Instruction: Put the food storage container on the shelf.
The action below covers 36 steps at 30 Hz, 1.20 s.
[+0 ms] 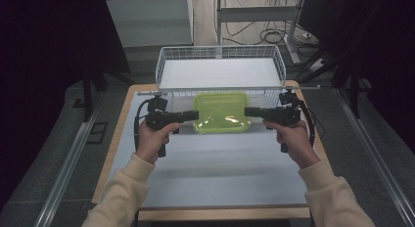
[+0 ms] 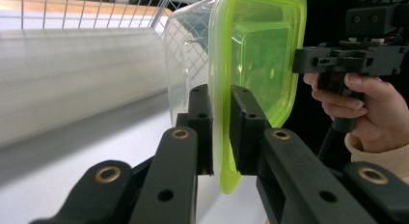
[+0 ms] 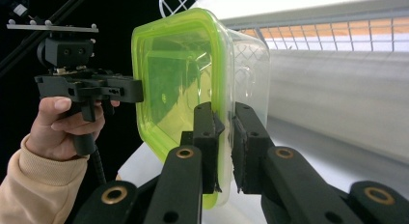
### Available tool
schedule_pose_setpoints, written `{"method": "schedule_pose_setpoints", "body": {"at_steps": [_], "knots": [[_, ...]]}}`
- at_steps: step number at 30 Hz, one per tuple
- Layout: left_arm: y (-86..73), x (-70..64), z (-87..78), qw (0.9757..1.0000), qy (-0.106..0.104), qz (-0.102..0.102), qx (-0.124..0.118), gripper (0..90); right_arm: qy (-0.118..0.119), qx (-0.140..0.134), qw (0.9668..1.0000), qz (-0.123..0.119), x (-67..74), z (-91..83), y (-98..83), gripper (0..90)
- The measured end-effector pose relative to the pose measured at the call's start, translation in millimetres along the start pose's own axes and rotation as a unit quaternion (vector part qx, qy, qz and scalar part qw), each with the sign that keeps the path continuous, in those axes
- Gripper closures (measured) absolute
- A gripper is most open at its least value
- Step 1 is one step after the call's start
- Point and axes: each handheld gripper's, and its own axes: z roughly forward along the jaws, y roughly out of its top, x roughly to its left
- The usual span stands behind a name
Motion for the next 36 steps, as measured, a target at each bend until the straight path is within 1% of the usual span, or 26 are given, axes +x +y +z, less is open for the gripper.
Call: {"method": "schedule_pose_setpoints", "body": {"at_steps": [5,7,8,11,16,19,25,29,34,35,36], "knots": [[14.2,-0.5,0.7,1.0,0.001,0.001,0.001,80.9,-0.006,0.001,1.0,0.0,0.9,-1.0,14.2,81.8],[20.1,-0.9,0.5,1.0,0.001,0.003,0.001,80.8,-0.008,-0.003,1.0,-0.004,1.3,-1.2,19.6,81.7],[23.1,-0.6,0.0,1.0,0.0,0.007,0.004,80.9,-0.008,-0.005,0.9999,-0.006,1.3,-1.3,22.1,81.7],[31.0,0.4,0.0,1.0,0.001,0.007,0.005,80.9,-0.007,-0.007,1.0,-0.003,1.6,-1.1,28.4,81.7],[40.0,1.1,2.6,1.0,0.003,0.006,0.002,80.9,-0.011,-0.012,0.9999,-0.004,0.6,-0.6,36.3,81.8],[45.1,1.7,4.3,0.9999,0.004,0.009,0.004,80.9,-0.012,-0.012,0.9998,-0.002,-1.6,-0.4,40.2,81.7],[58.3,3.6,6.5,0.9999,0.008,0.007,0.002,80.9,-0.015,-0.015,0.9998,0.0,-3.7,0.5,51.1,81.8],[67.1,5.7,8.2,1.0,0.008,0.001,0.003,80.9,-0.015,-0.013,0.9998,0.005,-6.2,2.0,59.7,81.7],[79.3,12.4,10.5,0.9999,0.005,-0.007,0.009,80.9,-0.018,-0.012,0.9997,0.011,-9.4,5.5,71.4,81.7],[81.5,13.1,11.2,0.9999,0.005,-0.01,0.007,80.9,-0.018,-0.012,0.9997,0.011,-10.1,6.1,74.0,81.7],[83.7,14.2,11.5,0.9999,0.007,-0.007,0.009,80.9,-0.019,-0.011,0.9997,0.011,-11.0,6.9,76.4,81.7]]}}
